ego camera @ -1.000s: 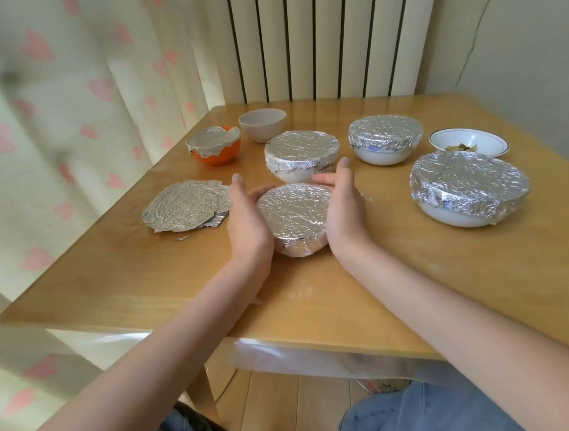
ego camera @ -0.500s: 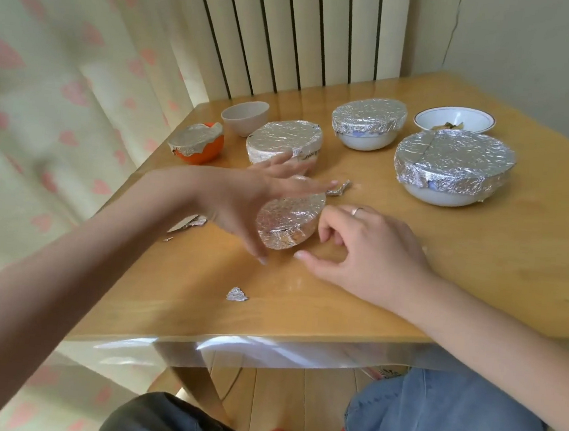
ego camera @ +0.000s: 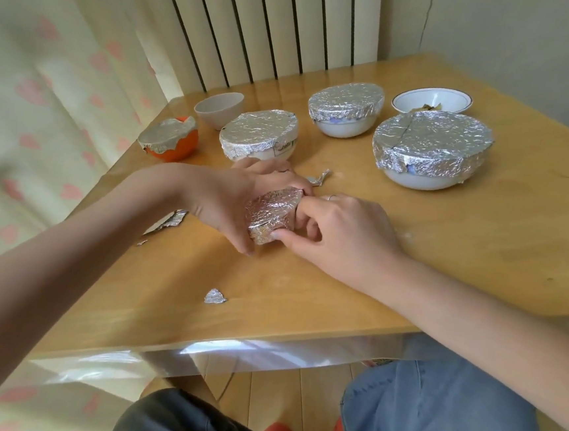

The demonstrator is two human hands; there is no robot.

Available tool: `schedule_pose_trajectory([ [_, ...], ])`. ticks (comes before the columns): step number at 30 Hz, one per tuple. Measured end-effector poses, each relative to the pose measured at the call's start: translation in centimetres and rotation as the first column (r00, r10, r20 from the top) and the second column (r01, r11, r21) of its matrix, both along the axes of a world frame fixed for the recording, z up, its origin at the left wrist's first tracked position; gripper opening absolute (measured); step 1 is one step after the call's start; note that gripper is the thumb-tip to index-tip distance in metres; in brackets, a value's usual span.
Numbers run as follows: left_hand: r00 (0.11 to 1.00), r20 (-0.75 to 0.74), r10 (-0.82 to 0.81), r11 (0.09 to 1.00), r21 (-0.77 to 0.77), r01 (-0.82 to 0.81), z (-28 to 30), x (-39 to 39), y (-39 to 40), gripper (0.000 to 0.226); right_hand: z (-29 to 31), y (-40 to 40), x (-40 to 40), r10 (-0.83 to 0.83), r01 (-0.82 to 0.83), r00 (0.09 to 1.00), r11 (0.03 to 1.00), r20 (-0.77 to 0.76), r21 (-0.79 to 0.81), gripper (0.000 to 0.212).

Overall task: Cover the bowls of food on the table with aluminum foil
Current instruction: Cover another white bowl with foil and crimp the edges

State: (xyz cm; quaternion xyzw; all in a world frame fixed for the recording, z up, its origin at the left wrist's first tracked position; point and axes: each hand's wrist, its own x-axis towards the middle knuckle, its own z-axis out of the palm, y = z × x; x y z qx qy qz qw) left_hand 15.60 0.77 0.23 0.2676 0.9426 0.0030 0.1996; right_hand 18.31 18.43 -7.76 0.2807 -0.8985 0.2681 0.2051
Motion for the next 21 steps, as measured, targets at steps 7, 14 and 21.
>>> schedule_pose_trajectory([
  [7,0.999,0.025,0.021,1.000,0.008,-0.021,-0.02,0.06,-0.06,0.105,0.05,1.01,-0.62,0.116,-0.102,0.984,0.990,0.138,-0.101,0.028],
  [14,0.999,0.041,0.032,0.999,0.021,-0.033,-0.15,-0.03,-0.26,0.105,-0.30,0.94,-0.91,0.168,-0.129,0.968,0.970,0.185,-0.208,0.017],
  [21,1.000,0.002,0.030,0.999,0.037,-0.030,-0.28,0.01,-0.23,0.101,-0.48,0.47,-0.22,0.085,-0.089,0.995,0.993,-0.044,-0.076,0.024],
])
